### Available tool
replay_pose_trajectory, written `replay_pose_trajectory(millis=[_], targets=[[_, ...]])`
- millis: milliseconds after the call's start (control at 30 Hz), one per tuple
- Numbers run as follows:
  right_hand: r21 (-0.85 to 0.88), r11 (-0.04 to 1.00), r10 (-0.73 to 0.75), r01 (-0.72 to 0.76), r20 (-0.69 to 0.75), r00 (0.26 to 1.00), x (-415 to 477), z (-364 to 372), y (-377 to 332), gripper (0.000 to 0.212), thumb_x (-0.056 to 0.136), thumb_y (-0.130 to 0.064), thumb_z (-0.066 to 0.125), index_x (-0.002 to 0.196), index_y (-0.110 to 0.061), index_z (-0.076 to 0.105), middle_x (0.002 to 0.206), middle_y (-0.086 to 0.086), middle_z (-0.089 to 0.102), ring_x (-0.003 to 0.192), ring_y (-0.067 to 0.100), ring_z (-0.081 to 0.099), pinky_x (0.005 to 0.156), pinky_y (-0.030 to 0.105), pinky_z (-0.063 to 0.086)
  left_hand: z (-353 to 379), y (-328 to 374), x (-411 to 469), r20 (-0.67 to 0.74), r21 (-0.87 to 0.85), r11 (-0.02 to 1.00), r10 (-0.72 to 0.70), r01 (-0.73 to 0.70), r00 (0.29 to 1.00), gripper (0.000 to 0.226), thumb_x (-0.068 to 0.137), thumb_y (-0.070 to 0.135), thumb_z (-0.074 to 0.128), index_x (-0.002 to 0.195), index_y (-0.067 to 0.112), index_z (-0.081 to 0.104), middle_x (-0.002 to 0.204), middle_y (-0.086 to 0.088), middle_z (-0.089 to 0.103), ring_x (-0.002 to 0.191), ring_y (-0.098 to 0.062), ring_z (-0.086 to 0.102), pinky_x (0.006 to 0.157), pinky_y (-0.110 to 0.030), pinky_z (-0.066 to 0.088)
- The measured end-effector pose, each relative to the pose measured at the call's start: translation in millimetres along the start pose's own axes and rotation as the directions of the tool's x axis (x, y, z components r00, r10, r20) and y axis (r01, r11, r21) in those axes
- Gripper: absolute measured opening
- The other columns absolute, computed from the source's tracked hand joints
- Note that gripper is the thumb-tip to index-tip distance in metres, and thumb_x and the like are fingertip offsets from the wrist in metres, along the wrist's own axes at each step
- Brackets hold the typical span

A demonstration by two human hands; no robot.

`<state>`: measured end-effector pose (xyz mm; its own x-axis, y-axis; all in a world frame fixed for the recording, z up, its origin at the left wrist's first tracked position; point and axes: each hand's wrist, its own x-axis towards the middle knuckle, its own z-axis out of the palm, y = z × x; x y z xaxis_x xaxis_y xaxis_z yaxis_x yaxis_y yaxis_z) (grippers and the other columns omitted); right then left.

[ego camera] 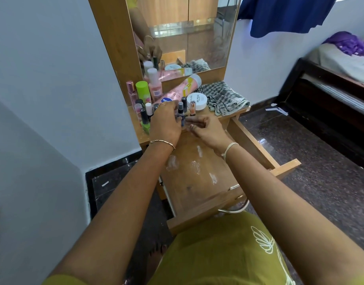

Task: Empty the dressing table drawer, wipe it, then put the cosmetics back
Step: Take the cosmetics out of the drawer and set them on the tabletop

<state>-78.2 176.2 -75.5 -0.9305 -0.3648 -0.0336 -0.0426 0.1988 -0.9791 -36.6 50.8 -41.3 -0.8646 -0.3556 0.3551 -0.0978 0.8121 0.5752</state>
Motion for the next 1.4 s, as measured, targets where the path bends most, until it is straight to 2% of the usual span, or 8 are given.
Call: replay_pose_trajectory(millis=[267, 367, 500, 600, 767, 933, 1200, 1400], targets=[[-0.09, 0.996, -0.018, 0.018, 0.001, 1.0, -8.7, -27.1, 7.4, 0.028, 0.089, 0.002, 0.061, 0.115, -0.008, 0.066, 0.112, 0.008, 0.07, 0.102, 0.018, 0.067, 0.09, 0.028, 0.054, -7.8, 3.9, -2.5, -0.066, 0.013, 0.999, 0.043, -0.042, 0.997, 0.048, 0.085, 0.009, 0.064, 0.132, 0.013, 0.054, 0.127, -0.01, 0.056, 0.118, -0.028, 0.052, 0.098, -0.037, 0.044], [-0.282, 0.959, -0.035, 0.038, 0.016, 0.999, -17.4, -50.7, 9.7, 0.025, 0.088, -0.005, 0.065, 0.111, -0.013, 0.069, 0.108, 0.0, 0.071, 0.099, 0.011, 0.067, 0.093, 0.027, 0.053, -7.0, 6.0, -11.4, -0.104, -0.021, 0.997, 0.072, -0.074, 0.992, 0.045, 0.084, 0.015, 0.066, 0.128, 0.016, 0.055, 0.119, -0.008, 0.06, 0.11, -0.025, 0.056, 0.092, -0.037, 0.049], [-0.58, 0.812, -0.054, 0.071, 0.047, 0.997, -31.9, -85.9, 10.1, 0.017, 0.084, -0.008, 0.067, 0.095, -0.021, 0.073, 0.084, -0.014, 0.067, 0.076, -0.001, 0.06, 0.072, 0.013, 0.047, 3.0, 14.7, -33.1, -0.109, -0.095, 0.979, 0.167, -0.178, 0.98, 0.026, 0.083, 0.02, 0.066, 0.108, 0.016, 0.062, 0.092, -0.004, 0.063, 0.085, -0.021, 0.06, 0.074, -0.035, 0.052], [-0.788, 0.609, 0.001, 0.096, 0.122, 0.993, -37.8, -107.9, 17.5, 0.017, 0.079, -0.002, 0.063, 0.083, -0.016, 0.071, 0.085, -0.004, 0.069, 0.081, 0.014, 0.063, 0.077, 0.024, 0.05, 24.0, 16.8, -49.5, -0.002, -0.125, 0.967, 0.226, -0.224, 0.974, 0.01, 0.082, 0.023, 0.067, 0.089, 0.017, 0.064, 0.068, 0.007, 0.048, 0.064, -0.015, 0.05, 0.06, -0.031, 0.046], [-0.935, 0.346, 0.189, 0.079, 0.152, 0.97, -43.9, -129.5, 31.7, 0.029, 0.075, 0.004, 0.058, 0.082, -0.021, 0.071, 0.084, -0.004, 0.068, 0.078, 0.016, 0.065, 0.07, 0.025, 0.049, 70.7, 24.3, -68.6, 0.396, -0.137, 0.965, 0.26, -0.224, 0.881, 0.016, 0.077, 0.032, 0.074, 0.085, 0.02, 0.067, 0.07, 0.01, 0.049, 0.073, -0.01, 0.046, 0.065, -0.025, 0.033], [-0.968, 0.178, 0.385, 0.175, 0.232, 0.893, -39.7, -125.6, 34.2, 0.022, 0.072, -0.013, 0.08, 0.091, -0.021, 0.073, 0.091, -0.003, 0.07, 0.083, 0.017, 0.066, 0.072, 0.025, 0.051, 113.9, 24.2, -77.0, 0.653, -0.108, 0.976, 0.213, -0.189, 0.727, 0.022, 0.071, 0.031, 0.08, 0.088, 0.027, 0.066, 0.07, 0.014, 0.055, 0.073, -0.008, 0.053, 0.074, -0.034, 0.05], [-0.953, 0.006, 0.519, 0.303, 0.262, 0.814, -35.7, -120.9, 39.3, 0.019, 0.084, -0.02, 0.069, 0.1, -0.011, 0.072, 0.101, 0.012, 0.068, 0.088, 0.028, 0.065, 0.068, 0.028, 0.045, 133.0, 13.8, -61.5, 0.737, -0.049, 0.988, 0.133, -0.143, 0.663, 0.029, 0.069, 0.017, 0.079, 0.09, 0.03, 0.064, 0.075, 0.013, 0.062, 0.08, -0.011, 0.06, 0.079, -0.038, 0.054], [-0.935, 0.011, 0.6, 0.356, 0.291, 0.745, -28.7, -119.1, 43.2, 0.018, 0.086, -0.019, 0.066, 0.101, -0.01, 0.071, 0.095, 0.011, 0.067, 0.082, 0.03, 0.061, 0.067, 0.027, 0.045, 130.9, -10.5, -46.1, 0.721, -0.069, 0.996, 0.088, -0.055, 0.688, 0.029, 0.073, 0.012, 0.077, 0.097, 0.024, 0.066, 0.073, 0.013, 0.061, 0.068, -0.001, 0.055, 0.068, -0.021, 0.045]])
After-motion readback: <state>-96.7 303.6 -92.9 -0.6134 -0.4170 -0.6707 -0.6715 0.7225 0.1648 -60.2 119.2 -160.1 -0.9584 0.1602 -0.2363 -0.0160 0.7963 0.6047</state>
